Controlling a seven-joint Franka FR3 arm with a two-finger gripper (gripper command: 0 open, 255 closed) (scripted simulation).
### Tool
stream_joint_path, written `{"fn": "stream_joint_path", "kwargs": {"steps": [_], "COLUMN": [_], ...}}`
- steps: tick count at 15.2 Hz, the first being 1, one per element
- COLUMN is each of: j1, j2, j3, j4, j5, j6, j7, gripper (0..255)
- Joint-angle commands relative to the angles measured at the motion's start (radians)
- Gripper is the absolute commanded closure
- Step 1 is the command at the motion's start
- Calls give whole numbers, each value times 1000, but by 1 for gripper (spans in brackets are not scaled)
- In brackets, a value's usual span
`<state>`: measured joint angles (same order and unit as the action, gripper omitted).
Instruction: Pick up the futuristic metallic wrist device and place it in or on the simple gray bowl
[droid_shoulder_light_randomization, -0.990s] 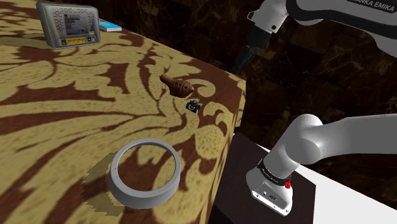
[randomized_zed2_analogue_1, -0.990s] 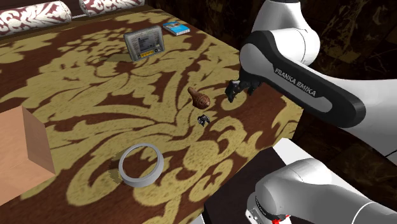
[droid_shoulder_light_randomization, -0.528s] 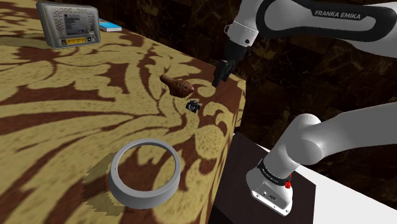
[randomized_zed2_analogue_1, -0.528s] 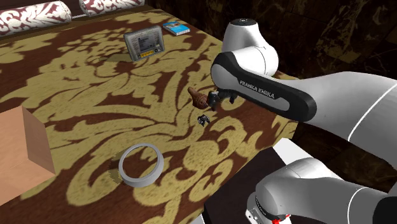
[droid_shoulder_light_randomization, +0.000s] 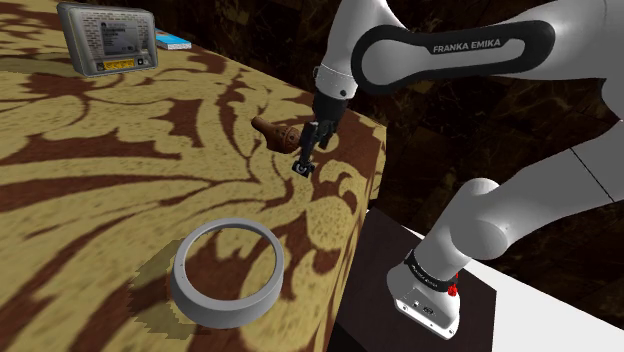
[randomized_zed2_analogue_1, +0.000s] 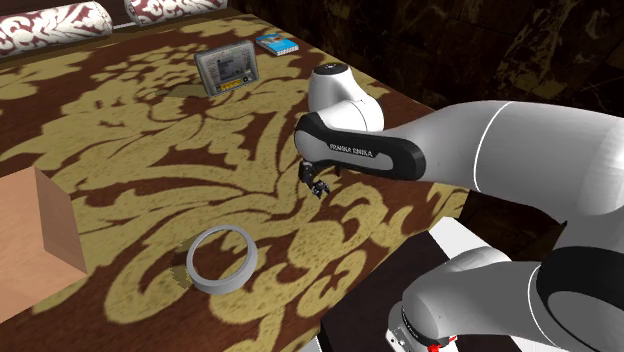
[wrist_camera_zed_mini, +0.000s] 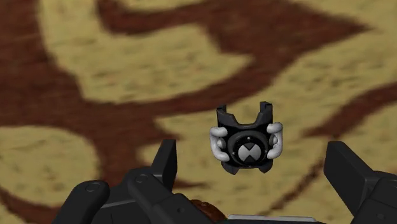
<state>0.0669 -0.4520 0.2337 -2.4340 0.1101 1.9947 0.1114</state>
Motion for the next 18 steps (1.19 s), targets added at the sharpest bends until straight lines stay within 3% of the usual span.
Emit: {"fn": "stream_joint_path", "kwargs": {"steps": [1, 7, 14, 15, 18], "j1": [1, 2, 2, 2, 2], "j2": [23, 52, 51, 51, 51], "j3": [9, 17, 17, 17, 17], "j4": [-10, -64, -64, -64, -64], "j5": [0, 1, 1, 1, 1], "j6": [31, 113, 112, 112, 112], "j7": [8, 10, 10, 10, 10], "gripper": [0, 0, 0, 255, 255]}}
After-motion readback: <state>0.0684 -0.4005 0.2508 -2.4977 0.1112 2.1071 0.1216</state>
